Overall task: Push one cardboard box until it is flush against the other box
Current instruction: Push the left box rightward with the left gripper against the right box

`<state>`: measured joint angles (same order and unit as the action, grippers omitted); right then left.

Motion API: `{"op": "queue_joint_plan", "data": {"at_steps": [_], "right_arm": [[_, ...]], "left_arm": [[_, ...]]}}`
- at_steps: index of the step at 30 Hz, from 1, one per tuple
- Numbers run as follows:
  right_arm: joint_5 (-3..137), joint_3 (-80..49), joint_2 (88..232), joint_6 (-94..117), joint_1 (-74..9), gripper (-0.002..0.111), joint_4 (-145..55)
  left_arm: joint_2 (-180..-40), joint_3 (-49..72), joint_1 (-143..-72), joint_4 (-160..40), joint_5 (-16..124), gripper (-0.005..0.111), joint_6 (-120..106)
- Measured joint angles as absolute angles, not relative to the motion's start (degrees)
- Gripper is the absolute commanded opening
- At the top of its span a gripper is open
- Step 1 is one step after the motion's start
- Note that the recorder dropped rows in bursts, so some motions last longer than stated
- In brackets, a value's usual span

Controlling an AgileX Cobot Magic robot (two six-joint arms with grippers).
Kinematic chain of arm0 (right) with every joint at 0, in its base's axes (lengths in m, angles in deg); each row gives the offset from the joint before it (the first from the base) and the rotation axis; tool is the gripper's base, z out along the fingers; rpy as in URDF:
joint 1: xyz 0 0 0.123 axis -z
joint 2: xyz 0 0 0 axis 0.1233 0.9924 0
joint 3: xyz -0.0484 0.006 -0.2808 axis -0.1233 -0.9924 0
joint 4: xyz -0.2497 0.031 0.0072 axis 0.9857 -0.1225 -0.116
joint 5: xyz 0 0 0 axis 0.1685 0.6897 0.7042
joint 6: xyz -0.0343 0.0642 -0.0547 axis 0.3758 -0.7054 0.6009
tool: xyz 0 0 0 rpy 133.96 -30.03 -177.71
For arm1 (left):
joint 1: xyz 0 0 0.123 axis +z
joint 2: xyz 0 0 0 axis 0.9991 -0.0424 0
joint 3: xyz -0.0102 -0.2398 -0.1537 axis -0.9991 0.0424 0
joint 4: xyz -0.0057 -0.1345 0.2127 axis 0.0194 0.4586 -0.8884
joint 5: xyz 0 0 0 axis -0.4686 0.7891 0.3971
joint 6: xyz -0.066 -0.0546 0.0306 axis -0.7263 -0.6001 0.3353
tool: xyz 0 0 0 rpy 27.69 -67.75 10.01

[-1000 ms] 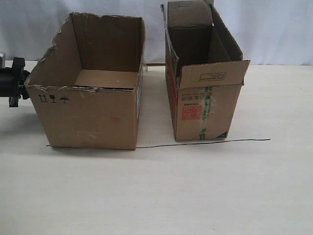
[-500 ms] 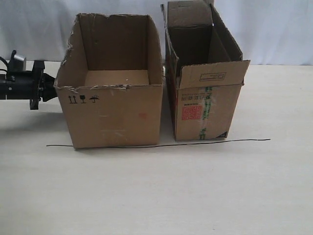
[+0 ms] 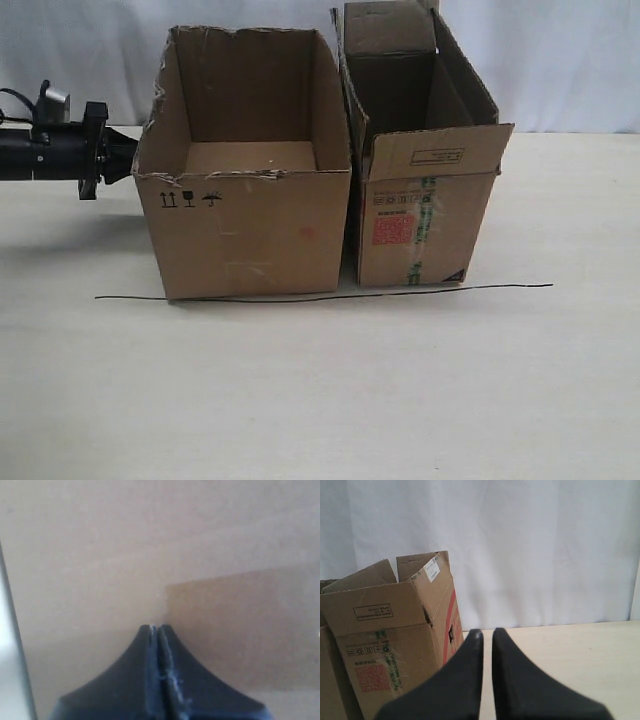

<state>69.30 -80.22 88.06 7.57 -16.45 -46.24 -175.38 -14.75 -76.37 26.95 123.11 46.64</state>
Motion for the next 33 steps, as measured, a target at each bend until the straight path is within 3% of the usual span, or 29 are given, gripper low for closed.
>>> {"op": "queue_joint_plan", "data": {"at_steps": [15, 25, 33], "right_arm": [[69.3, -80.22, 88.06, 7.57, -16.45, 0.005, -46.24], [69.3, -80.22, 88.06, 7.57, -16.45, 0.005, -46.24], [69.3, -80.22, 88.06, 7.57, -16.45, 0.005, -46.24]], "left_arm": [[-178.89, -20.96, -78.72, 28.87, 123.11, 0.0, 44.16], [-177.99, -21.05, -74.28, 28.63, 123.11, 0.0, 42.34], [-168.51, -21.05, -68.97, 22.09, 123.24, 0.0, 42.1]]}}
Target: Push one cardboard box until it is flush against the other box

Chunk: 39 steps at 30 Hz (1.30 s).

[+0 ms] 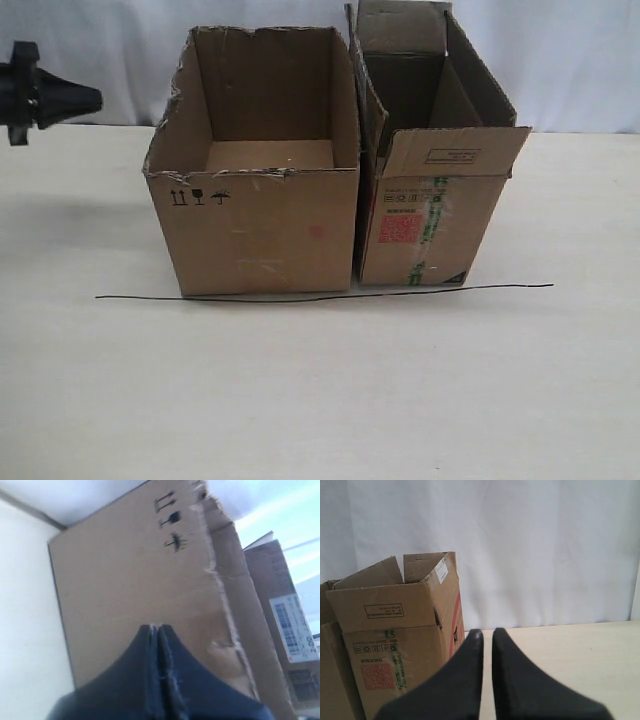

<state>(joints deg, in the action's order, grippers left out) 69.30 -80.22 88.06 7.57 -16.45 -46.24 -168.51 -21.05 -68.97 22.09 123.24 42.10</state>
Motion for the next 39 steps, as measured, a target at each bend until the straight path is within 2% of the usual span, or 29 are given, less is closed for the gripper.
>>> {"op": "queue_joint_plan", "data": {"at_steps": [8, 15, 20, 23, 28, 33, 39], "right_arm": [[69.3, -80.22, 88.06, 7.57, -16.45, 0.005, -46.24], [69.3, -80.22, 88.06, 7.57, -16.45, 0.005, -46.24], [69.3, -80.22, 88.06, 7.57, -16.45, 0.005, -46.24], [69.3, -80.22, 88.06, 7.57, -16.45, 0.005, -46.24], [69.3, -80.22, 88.06, 7.57, -16.45, 0.005, -46.24], [69.3, -80.22, 88.06, 7.57, -16.45, 0.005, -46.24], [69.3, -80.22, 88.06, 7.57, -16.45, 0.005, -46.24]], "left_arm": [[-149.81, -16.23, -64.79, 12.64, 120.51, 0.0, 42.01], [-128.0, 3.43, -64.05, 12.58, 106.84, 0.0, 50.13], [-107.94, 21.67, -64.39, 22.99, 97.03, 0.0, 59.55], [-99.16, 29.98, -67.09, 27.07, 95.72, 0.0, 64.11], [-90.95, 40.05, -75.84, 27.02, 92.43, 0.0, 70.09], [-84.72, 43.67, -80.41, 27.02, 82.5, 0.0, 70.09], [-85.63, 46.61, -87.16, 26.9, 86.88, 0.0, 68.0]]}}
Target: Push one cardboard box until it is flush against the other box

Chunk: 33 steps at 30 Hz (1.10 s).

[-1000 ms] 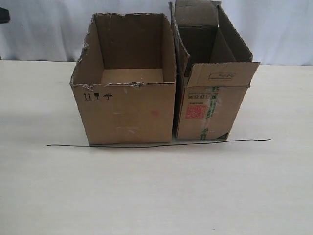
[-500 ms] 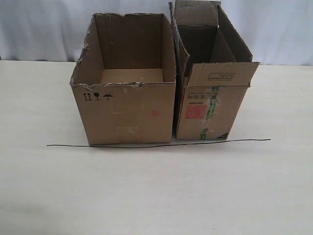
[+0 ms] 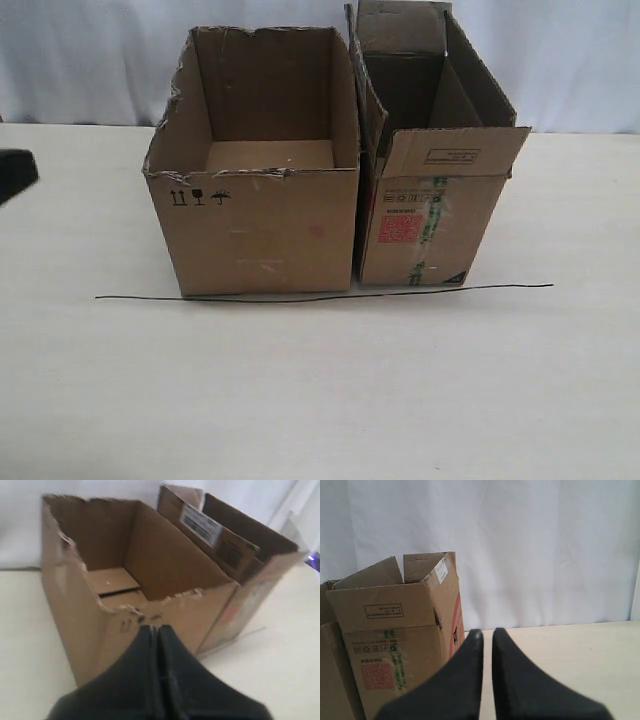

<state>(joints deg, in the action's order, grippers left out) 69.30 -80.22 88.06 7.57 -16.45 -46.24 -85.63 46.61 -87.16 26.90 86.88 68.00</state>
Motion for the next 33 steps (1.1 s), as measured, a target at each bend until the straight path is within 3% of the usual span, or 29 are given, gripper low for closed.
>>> {"op": "queue_joint_plan", "data": {"at_steps": [15, 23, 33], "right_arm": [[69.3, -80.22, 88.06, 7.57, -16.45, 0.005, -46.24], [69.3, -80.22, 88.06, 7.57, -16.45, 0.005, -46.24], [69.3, -80.22, 88.06, 7.57, -16.45, 0.005, -46.24]], "left_arm": [[-90.06, 54.32, -103.81, 24.23, 73.18, 0.0, 66.86], [-81.35, 55.11, -105.14, 24.33, 63.51, 0.0, 65.75], [-65.73, 55.11, -105.14, 24.33, 62.19, 0.0, 65.39]]}}
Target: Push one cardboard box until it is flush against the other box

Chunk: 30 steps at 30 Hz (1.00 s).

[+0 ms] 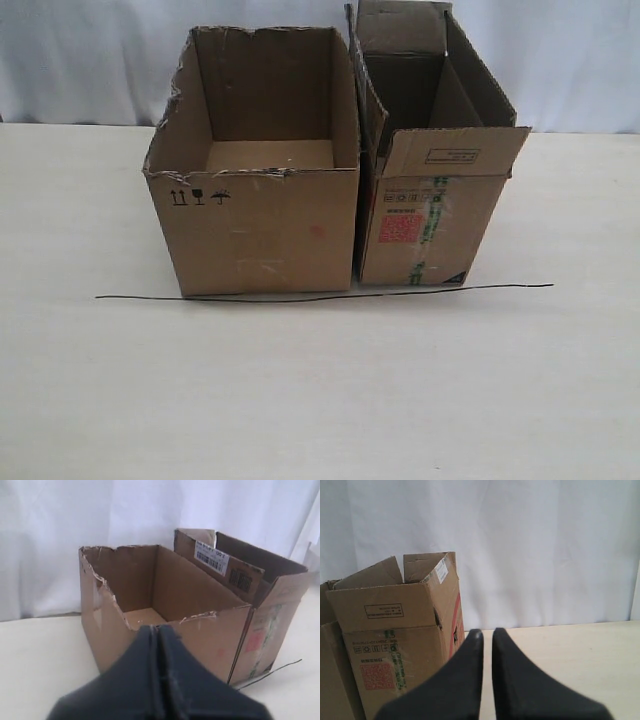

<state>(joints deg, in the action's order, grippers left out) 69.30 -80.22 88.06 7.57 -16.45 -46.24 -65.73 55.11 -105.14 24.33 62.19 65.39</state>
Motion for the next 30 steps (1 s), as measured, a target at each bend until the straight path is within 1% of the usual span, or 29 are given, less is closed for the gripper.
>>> {"op": "queue_joint_plan", "data": {"at_steps": [5, 18, 19, 21, 24, 26, 30], "right_arm": [[69.3, -80.22, 88.06, 7.57, -16.45, 0.005, -46.24], [69.3, -80.22, 88.06, 7.57, -16.45, 0.005, -46.24], [69.3, -80.22, 88.06, 7.57, -16.45, 0.005, -46.24], [69.3, -80.22, 88.06, 7.57, -16.45, 0.005, -46.24], [69.3, -80.22, 88.06, 7.57, -16.45, 0.005, -46.24], [69.3, -80.22, 88.06, 7.57, -16.45, 0.005, -46.24], [69.3, -80.22, 88.06, 7.57, -16.45, 0.005, -46.24]], "left_arm": [[-63.17, 55.11, -105.14, 24.33, 62.19, 0.0, 65.39], [-62.11, 55.11, -104.66, 24.56, 61.58, 0.0, 64.5], [-61.2, 55.18, -103.66, 24.56, 62.4, 0.0, 64.19], [-56.88, 56.19, -98.89, 24.56, 65.05, 0.0, 63.74], [-45.99, 60.83, -91.49, 24.56, 67.7, 0.0, 63.51], [-41.49, 64.08, -89.33, 24.56, 67.58, 0.0, 63.51], [-40.66, 66.96, -88.96, 24.56, 67.45, 0.0, 63.63]]}}
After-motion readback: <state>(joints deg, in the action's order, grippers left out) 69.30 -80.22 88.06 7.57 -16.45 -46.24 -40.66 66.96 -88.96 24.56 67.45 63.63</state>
